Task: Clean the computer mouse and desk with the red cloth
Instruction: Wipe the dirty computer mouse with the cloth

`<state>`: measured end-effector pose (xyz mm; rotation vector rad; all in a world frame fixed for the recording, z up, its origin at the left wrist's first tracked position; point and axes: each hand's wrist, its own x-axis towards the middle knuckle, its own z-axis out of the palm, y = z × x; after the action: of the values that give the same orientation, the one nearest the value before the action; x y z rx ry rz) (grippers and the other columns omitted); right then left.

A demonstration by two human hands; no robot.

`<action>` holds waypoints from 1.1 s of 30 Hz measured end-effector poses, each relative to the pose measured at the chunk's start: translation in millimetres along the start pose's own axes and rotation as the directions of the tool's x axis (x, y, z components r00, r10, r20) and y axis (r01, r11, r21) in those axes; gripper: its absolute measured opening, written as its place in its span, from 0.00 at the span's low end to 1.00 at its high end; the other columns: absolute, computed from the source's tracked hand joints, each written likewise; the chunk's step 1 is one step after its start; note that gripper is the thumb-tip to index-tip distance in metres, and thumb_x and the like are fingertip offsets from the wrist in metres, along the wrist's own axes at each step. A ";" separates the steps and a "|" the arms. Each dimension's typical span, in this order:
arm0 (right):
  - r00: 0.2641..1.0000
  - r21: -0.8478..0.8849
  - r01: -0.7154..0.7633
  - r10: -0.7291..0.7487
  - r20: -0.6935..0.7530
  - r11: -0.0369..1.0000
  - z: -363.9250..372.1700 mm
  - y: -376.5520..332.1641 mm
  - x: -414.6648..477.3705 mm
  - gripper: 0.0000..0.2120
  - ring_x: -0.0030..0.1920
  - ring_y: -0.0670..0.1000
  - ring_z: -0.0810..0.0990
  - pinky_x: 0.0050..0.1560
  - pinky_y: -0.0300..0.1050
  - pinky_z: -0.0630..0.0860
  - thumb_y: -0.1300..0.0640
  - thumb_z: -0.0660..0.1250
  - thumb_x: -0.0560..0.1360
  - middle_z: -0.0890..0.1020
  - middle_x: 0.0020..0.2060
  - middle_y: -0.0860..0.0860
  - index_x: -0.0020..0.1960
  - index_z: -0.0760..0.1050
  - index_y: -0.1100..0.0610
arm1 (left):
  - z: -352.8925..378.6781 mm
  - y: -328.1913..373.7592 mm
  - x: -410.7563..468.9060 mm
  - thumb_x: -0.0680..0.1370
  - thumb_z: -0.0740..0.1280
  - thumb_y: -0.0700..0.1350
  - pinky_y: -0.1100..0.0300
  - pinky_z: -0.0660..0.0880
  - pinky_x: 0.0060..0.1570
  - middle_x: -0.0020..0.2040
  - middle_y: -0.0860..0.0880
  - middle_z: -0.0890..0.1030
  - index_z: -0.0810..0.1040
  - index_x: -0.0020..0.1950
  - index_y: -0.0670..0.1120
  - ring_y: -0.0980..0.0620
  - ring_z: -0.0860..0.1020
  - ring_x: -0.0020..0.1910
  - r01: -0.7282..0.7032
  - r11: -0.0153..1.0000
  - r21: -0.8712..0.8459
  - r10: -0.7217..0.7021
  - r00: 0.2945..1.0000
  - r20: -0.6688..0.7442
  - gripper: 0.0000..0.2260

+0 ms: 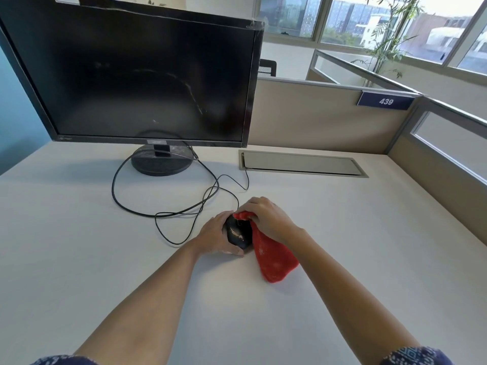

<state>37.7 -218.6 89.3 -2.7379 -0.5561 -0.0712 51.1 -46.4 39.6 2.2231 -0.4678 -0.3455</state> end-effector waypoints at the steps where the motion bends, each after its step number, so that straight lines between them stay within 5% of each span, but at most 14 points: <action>1: 1.000 -0.012 -0.002 0.002 0.013 1.000 3.7 -2.1 1.5 0.17 0.58 0.55 0.73 0.57 0.52 0.73 0.64 0.57 0.78 0.78 0.56 0.51 0.61 0.77 0.51 | 0.3 -0.5 1.0 0.47 0.72 0.62 0.52 0.67 0.64 0.64 0.51 0.72 0.67 0.68 0.48 0.50 0.70 0.63 -0.006 1.000 -0.009 0.006 1.000 -0.005 0.51; 8: 0.993 -0.159 0.078 -0.063 0.099 0.984 17.1 -14.9 8.9 0.18 0.61 0.56 0.70 0.58 0.50 0.71 0.66 0.56 0.78 0.76 0.59 0.54 0.63 0.74 0.54 | 2.0 -4.5 2.6 0.48 0.74 0.58 0.50 0.70 0.61 0.60 0.52 0.75 0.71 0.63 0.49 0.51 0.72 0.60 -0.014 0.998 -0.059 0.013 1.000 -0.017 0.44; 17: 0.951 -0.115 0.258 -0.231 0.208 0.959 3.6 -1.3 -4.5 0.15 0.57 0.54 0.73 0.52 0.42 0.69 0.66 0.61 0.76 0.79 0.57 0.50 0.57 0.79 0.54 | 0.9 -4.3 1.9 0.47 0.73 0.61 0.56 0.69 0.61 0.60 0.56 0.73 0.67 0.67 0.51 0.54 0.71 0.60 0.003 1.000 -0.016 -0.003 1.000 -0.017 0.49; 21: 0.972 0.007 0.178 -0.177 0.151 0.984 -3.0 -0.2 0.1 0.14 0.56 0.53 0.74 0.56 0.37 0.66 0.65 0.61 0.77 0.81 0.54 0.52 0.56 0.80 0.53 | 1.6 -6.5 3.0 0.46 0.72 0.62 0.58 0.67 0.61 0.59 0.57 0.70 0.67 0.68 0.49 0.55 0.69 0.59 -0.010 1.000 -0.009 0.009 1.000 -0.021 0.51; 25: 0.997 0.014 0.070 -0.071 0.043 0.997 4.8 -4.7 6.1 0.15 0.58 0.53 0.72 0.59 0.46 0.71 0.62 0.57 0.79 0.79 0.57 0.51 0.62 0.76 0.52 | 4.4 -11.1 6.9 0.46 0.75 0.61 0.54 0.70 0.60 0.57 0.55 0.74 0.70 0.63 0.52 0.52 0.73 0.58 0.007 1.000 -0.024 -0.008 0.999 -0.042 0.46; 29: 0.992 -0.047 0.113 -0.110 0.056 0.992 17.8 -11.8 6.9 0.17 0.58 0.54 0.72 0.58 0.47 0.70 0.64 0.57 0.78 0.80 0.56 0.52 0.62 0.75 0.54 | 5.9 -12.2 7.6 0.46 0.76 0.59 0.57 0.72 0.56 0.54 0.58 0.76 0.71 0.58 0.57 0.54 0.75 0.56 0.014 1.000 -0.027 -0.015 0.998 -0.054 0.41; 33: 0.989 -0.034 0.138 -0.136 0.057 0.990 21.9 -4.4 -1.8 0.15 0.54 0.53 0.72 0.58 0.46 0.71 0.64 0.59 0.77 0.80 0.58 0.49 0.60 0.77 0.53 | 2.8 -11.2 7.8 0.47 0.74 0.59 0.51 0.70 0.60 0.60 0.54 0.74 0.69 0.65 0.52 0.50 0.72 0.60 -0.008 1.000 0.019 0.008 1.000 0.000 0.46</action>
<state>33.9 -207.9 69.9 -2.7416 -0.7659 -0.0403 59.3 -45.1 28.5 2.2394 -0.4818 -0.3386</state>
